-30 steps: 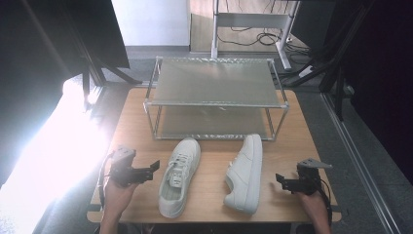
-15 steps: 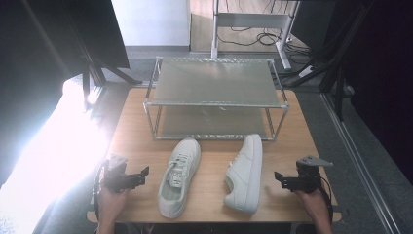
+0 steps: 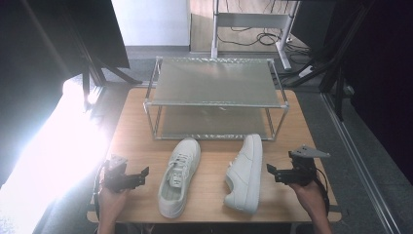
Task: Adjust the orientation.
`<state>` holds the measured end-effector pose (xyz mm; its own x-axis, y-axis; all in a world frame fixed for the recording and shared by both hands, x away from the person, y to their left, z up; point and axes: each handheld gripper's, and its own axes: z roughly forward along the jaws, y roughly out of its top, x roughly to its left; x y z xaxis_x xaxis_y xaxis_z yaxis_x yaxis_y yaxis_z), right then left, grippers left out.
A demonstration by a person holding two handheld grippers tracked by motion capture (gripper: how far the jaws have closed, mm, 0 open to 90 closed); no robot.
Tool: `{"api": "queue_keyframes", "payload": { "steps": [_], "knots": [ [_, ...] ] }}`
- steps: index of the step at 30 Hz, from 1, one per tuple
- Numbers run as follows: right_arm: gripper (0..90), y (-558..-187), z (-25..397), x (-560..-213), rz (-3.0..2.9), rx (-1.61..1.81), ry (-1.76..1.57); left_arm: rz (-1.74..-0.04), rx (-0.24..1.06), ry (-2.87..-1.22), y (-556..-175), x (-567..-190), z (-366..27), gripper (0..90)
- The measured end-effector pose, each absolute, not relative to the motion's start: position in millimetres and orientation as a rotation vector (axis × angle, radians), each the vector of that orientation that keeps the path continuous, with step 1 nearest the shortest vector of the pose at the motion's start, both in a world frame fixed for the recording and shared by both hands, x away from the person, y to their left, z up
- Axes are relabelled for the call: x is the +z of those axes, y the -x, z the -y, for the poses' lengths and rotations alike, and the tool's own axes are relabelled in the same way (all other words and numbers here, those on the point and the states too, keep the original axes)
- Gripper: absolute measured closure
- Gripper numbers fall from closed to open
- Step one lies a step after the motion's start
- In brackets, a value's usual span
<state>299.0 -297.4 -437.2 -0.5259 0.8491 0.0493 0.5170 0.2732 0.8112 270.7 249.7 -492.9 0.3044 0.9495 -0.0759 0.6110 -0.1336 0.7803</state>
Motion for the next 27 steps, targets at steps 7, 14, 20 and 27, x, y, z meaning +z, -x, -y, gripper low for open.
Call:
{"api": "queue_keyframes", "payload": {
  "steps": [7,14,20,27],
  "knots": [
    [0.0,-296.8,268.1,-433.7,-2.193,1.153,-1.183,-1.398,0.581,-1.843,-271.3,-493.0,-249.2,0.0],
    [0.0,-298.0,253.8,-440.2,-2.201,1.152,-1.184,-1.401,0.578,-1.856,-272.9,-494.6,-246.8,0.0],
    [0.0,-299.7,246.8,-443.9,-2.201,1.133,-1.176,-1.399,0.574,-1.863,-273.3,-494.7,-245.7,0.0],
    [0.0,-298.9,253.8,-445.4,-2.207,1.133,-1.152,-1.401,0.572,-1.857,-272.7,-494.3,-246.4,0.0]
  ]
}}
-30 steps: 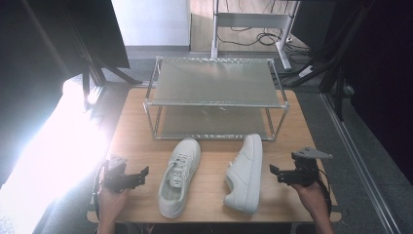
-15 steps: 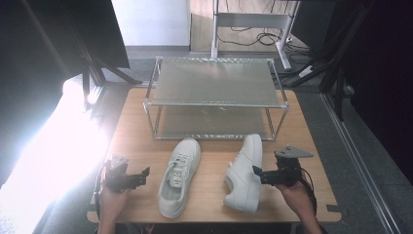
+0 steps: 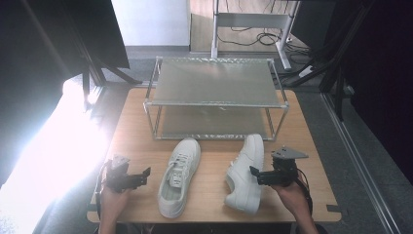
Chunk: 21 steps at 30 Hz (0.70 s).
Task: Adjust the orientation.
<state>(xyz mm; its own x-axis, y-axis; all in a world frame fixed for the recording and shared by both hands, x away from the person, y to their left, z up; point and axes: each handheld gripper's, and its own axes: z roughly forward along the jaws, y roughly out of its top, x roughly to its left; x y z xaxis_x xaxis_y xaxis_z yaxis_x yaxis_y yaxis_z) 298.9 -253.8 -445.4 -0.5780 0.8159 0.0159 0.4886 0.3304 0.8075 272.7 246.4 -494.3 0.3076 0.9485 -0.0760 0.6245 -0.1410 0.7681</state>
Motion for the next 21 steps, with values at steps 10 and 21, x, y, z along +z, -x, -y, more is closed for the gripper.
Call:
{"api": "queue_keyframes", "payload": {
  "steps": [10,21],
  "knots": [
    [0.0,-292.7,273.6,-441.6,-2.184,1.113,-1.206,-1.409,0.569,-1.853,-272.1,-494.3,-247.7,0.0],
    [0.0,-287.1,286.1,-439.6,-2.157,1.066,-1.285,-1.415,0.564,-1.834,-271.0,-493.3,-250.7,0.0]
  ]
}}
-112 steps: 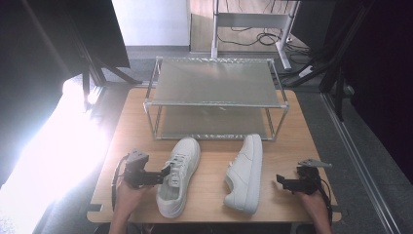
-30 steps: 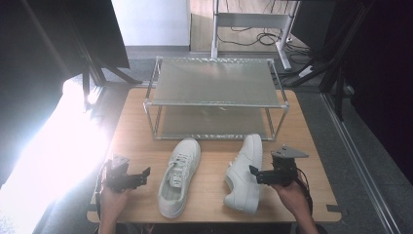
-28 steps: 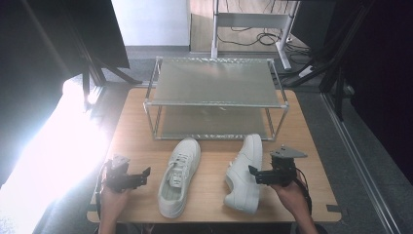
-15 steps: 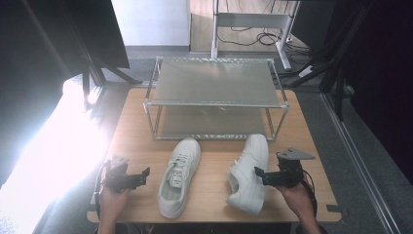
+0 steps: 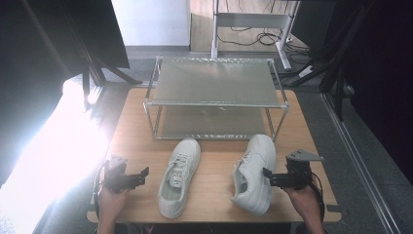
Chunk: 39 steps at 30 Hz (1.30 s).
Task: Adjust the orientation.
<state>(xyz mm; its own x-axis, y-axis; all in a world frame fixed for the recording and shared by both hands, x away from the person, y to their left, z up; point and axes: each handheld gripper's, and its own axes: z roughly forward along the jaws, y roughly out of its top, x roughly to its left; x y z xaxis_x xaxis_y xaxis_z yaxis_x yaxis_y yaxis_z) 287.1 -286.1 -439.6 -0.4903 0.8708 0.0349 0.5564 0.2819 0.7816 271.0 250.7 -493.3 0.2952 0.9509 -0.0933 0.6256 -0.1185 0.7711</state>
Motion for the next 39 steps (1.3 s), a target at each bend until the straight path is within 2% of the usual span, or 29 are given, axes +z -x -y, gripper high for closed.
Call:
{"api": "queue_keyframes", "payload": {
  "steps": [9,24,27,39],
  "knots": [
    [0.0,-279.6,308.9,-444.9,-2.117,1.031,-1.349,-1.416,0.555,-1.828,-270.9,-493.4,-251.1,0.0],
    [1.5,-278.4,353.1,-474.6,-2.118,0.938,-1.481,-1.413,0.536,-1.844,-271.8,-494.6,-247.7,0.0],
    [1.3,-280.3,360.1,-479.6,-2.121,1.015,-1.524,-1.419,0.528,-1.852,-271.8,-495.2,-247.9,0.0],
    [3.0,-273.1,365.5,-470.5,-2.091,1.030,-1.483,-1.427,0.519,-1.845,-262.6,-487.8,-248.3,0.0]
  ]
}}
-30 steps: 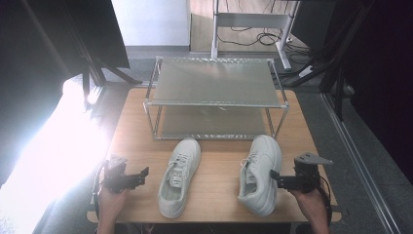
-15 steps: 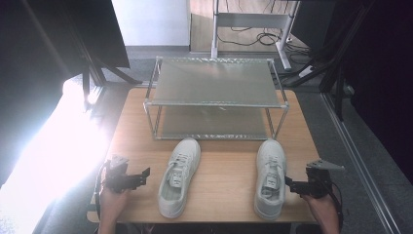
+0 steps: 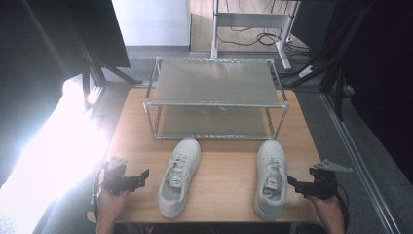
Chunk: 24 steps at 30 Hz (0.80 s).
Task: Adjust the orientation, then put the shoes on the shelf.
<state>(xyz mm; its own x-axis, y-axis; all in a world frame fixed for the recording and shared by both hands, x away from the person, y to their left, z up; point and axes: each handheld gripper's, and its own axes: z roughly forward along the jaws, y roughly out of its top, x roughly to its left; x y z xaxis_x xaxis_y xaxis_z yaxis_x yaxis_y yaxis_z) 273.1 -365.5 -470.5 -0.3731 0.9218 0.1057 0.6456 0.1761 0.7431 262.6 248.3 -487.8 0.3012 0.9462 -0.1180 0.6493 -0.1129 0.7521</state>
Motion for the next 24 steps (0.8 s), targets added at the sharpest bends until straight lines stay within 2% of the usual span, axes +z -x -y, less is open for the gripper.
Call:
{"api": "queue_keyframes", "payload": {
  "steps": [15,24],
  "knots": [
    [3.5,-243.6,363.1,-451.5,-2.052,1.144,-1.453,-1.438,0.516,-1.815,-235.2,-465.6,-243.1,1.5],
    [3.2,-230.6,343.6,-439.5,-2.063,1.186,-1.413,-1.373,0.490,-1.833,-227.5,-450.1,-219.5,0.6]
  ]
}}
